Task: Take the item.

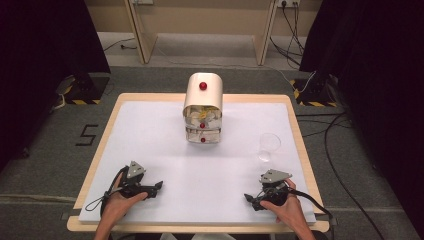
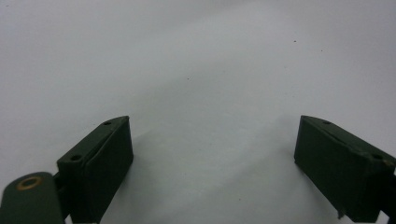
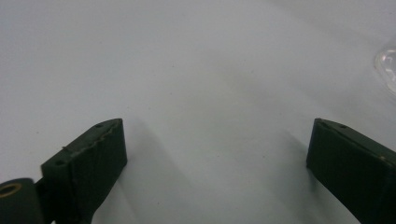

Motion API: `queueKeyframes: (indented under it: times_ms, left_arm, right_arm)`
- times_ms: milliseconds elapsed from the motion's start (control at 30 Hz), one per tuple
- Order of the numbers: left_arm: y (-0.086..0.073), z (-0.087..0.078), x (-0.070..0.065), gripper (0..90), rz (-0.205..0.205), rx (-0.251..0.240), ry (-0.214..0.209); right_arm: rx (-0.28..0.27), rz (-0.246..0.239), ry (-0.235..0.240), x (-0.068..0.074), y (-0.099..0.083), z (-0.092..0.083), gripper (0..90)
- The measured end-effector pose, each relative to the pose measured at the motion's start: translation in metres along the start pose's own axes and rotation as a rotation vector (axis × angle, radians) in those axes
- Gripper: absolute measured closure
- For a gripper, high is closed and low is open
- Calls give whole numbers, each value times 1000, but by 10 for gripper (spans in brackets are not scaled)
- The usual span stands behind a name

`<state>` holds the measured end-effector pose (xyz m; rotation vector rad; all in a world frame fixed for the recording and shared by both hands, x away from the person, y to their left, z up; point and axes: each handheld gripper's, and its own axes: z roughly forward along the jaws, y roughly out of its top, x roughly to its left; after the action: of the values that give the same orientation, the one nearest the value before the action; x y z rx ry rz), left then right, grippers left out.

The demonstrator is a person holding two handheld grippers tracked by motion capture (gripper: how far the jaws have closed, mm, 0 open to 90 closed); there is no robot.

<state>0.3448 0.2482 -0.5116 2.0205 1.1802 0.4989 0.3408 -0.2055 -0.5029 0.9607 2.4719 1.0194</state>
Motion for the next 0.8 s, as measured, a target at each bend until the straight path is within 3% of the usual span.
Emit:
queueKeyframes:
  times_ms: [67,100,167,233,300,333,533,700,800]
  left_arm:
    - [0,0,0,108,0,0,0]
    - [0,0,0,108,0,0,0]
    - [0,0,0,108,0,0,0]
    - [0,0,0,108,0,0,0]
    - [0,0,0,108,0,1,0]
    - [0,0,0,108,0,0,0]
    - [0,0,0,108,1,1,0]
    - [0,0,0,108,-1,0,0]
    - [0,0,0,108,0,0,0]
  right_arm:
    - [-32,-14,22,1,1,-1,231]
    - [-42,-20,28,2,1,-2,230]
    - [-61,-27,23,4,4,-2,144]
    - [-113,-11,51,4,7,-3,208]
    - [-124,-29,39,5,10,-4,179]
    - [-153,-67,10,9,17,-6,169]
    - [-225,-163,-2,25,45,-4,198]
    - [-262,-196,12,34,72,6,211]
    - [-276,-188,31,37,85,14,220]
